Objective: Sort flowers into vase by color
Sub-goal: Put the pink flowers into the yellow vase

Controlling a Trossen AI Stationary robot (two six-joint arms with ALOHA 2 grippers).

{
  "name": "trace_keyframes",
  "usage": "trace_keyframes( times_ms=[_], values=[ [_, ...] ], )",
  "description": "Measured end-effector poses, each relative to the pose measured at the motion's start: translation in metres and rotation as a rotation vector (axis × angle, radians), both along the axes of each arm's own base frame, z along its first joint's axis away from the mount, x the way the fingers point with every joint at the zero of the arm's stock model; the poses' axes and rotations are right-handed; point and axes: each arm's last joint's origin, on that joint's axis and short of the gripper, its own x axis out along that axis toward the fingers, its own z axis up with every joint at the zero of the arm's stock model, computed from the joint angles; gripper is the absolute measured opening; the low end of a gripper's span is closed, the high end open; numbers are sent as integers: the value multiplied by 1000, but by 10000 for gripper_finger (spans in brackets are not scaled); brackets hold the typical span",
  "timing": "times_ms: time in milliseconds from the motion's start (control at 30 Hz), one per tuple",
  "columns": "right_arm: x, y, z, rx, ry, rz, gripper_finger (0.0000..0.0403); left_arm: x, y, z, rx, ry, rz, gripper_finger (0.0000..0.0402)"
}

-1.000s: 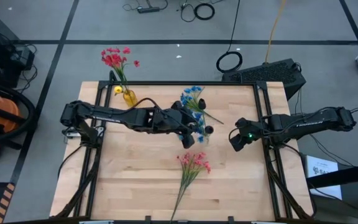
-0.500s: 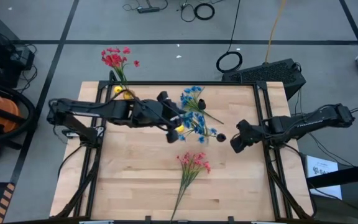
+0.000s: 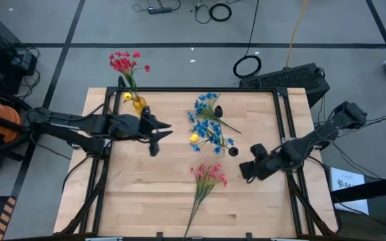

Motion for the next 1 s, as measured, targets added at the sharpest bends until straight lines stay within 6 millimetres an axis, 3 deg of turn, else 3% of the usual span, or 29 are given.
trace_keyframes(
  times_ms=[200,467,733,1000],
  values=[
    [49,40,15,11,113,-128,0,-38,1,-15,-95,-34,-82,116],
    [106,86,24,36,133,-224,0,-56,0,-38,-164,21,-168,116],
    [147,117,-9,115,113,-221,1,-56,-4,-43,-173,49,-203,116],
    [166,130,-34,197,70,-249,43,-56,-3,-43,-166,50,-205,116]
  ],
)
